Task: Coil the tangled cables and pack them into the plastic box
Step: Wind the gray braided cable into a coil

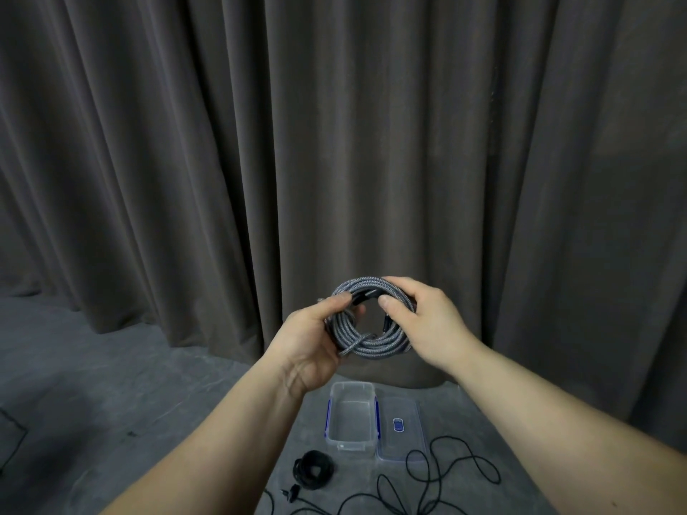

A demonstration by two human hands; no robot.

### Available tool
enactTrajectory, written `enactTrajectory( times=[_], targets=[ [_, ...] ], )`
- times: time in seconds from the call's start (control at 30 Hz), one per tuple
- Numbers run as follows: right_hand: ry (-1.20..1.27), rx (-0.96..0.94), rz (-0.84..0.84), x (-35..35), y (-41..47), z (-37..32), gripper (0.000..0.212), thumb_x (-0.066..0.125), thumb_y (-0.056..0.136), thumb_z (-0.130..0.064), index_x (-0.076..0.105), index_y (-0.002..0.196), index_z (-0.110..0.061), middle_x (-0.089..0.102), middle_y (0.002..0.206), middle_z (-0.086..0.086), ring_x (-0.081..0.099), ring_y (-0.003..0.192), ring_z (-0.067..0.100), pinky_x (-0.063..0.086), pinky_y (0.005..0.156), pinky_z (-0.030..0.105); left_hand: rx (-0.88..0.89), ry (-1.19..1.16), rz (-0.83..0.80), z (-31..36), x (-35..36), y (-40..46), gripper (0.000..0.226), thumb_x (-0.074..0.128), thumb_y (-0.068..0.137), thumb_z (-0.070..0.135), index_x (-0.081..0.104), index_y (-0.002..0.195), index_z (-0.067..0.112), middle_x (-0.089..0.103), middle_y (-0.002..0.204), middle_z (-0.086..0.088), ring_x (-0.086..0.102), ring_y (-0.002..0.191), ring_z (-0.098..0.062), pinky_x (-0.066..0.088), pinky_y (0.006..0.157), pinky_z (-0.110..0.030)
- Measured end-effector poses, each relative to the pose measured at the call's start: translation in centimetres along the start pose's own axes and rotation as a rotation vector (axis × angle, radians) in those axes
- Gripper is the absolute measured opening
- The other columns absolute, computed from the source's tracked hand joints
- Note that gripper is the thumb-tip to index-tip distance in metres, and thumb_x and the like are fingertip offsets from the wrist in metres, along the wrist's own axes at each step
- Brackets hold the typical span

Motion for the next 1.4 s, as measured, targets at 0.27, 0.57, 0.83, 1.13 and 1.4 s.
enactTrajectory(
  times=[0.27, 0.57, 0.83, 1.13, 1.4],
  targets=[
    [-0.001, 0.001, -0.015, 0.1, 0.1, 0.3, 0.027, 0.062, 0.092, -0.019, 0.065, 0.118, -0.022, 0.07, 0.1, -0.008, 0.063, 0.094, 0.008, 0.043, 0.081, 0.01, 0.008, 0.04, -0.004, -0.4, -0.3, -0.1, 0.024, 0.07, 0.067, 0.02, 0.072, 0.089, 0.013, 0.069, 0.08, -0.002, 0.067, 0.079, -0.012, 0.04, 0.106, -0.054],
    [-0.026, 0.015, -0.034, 0.4, -0.3, 0.7, 0.021, 0.057, 0.095, -0.021, 0.067, 0.114, -0.023, 0.07, 0.092, -0.008, 0.063, 0.086, 0.01, 0.045, 0.079, 0.021, -0.012, 0.184, -0.032, -0.1, -0.2, -0.2, 0.031, 0.064, 0.074, 0.02, 0.065, 0.104, 0.014, 0.06, 0.076, -0.003, 0.061, 0.061, -0.012, 0.047, 0.073, -0.037],
    [-0.028, 0.0, -0.032, 0.5, -0.4, 0.6, 0.022, 0.055, 0.096, -0.022, 0.065, 0.116, -0.024, 0.068, 0.088, -0.012, 0.062, 0.085, 0.005, 0.044, 0.075, 0.016, 0.03, 0.285, -0.002, 0.2, -0.4, -0.1, 0.015, 0.056, 0.091, 0.017, 0.06, 0.103, 0.009, 0.056, 0.071, -0.007, 0.058, 0.056, -0.016, 0.052, 0.06, -0.033],
    [-0.214, -0.06, 0.065, 0.6, -0.5, 0.5, 0.029, 0.06, 0.093, -0.026, 0.059, 0.121, -0.022, 0.059, 0.116, -0.005, 0.06, 0.099, 0.017, 0.047, 0.086, 0.029, -0.052, 0.154, -0.019, 0.3, -0.4, 0.1, 0.019, 0.056, 0.09, 0.014, 0.071, 0.079, 0.012, 0.067, 0.072, -0.004, 0.065, 0.062, -0.012, 0.049, 0.076, -0.038],
    [-0.441, -0.416, 0.172, 0.7, -1.2, 0.3, 0.029, 0.081, 0.071, -0.026, 0.067, 0.095, -0.02, 0.052, 0.098, -0.003, 0.051, 0.093, 0.018, 0.048, 0.075, 0.03, 0.055, 0.171, -0.018, -0.7, -0.8, 0.4, 0.012, 0.055, 0.092, 0.004, 0.066, 0.096, 0.002, 0.069, 0.078, -0.009, 0.065, 0.066, -0.014, 0.056, 0.063, -0.026]
  ],
)
Point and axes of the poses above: each hand's wrist, its own y-axis towards the middle knuckle, its own x-axis out of the palm, z = x × y, the point moved 1 cm from there along y, towards the middle knuckle
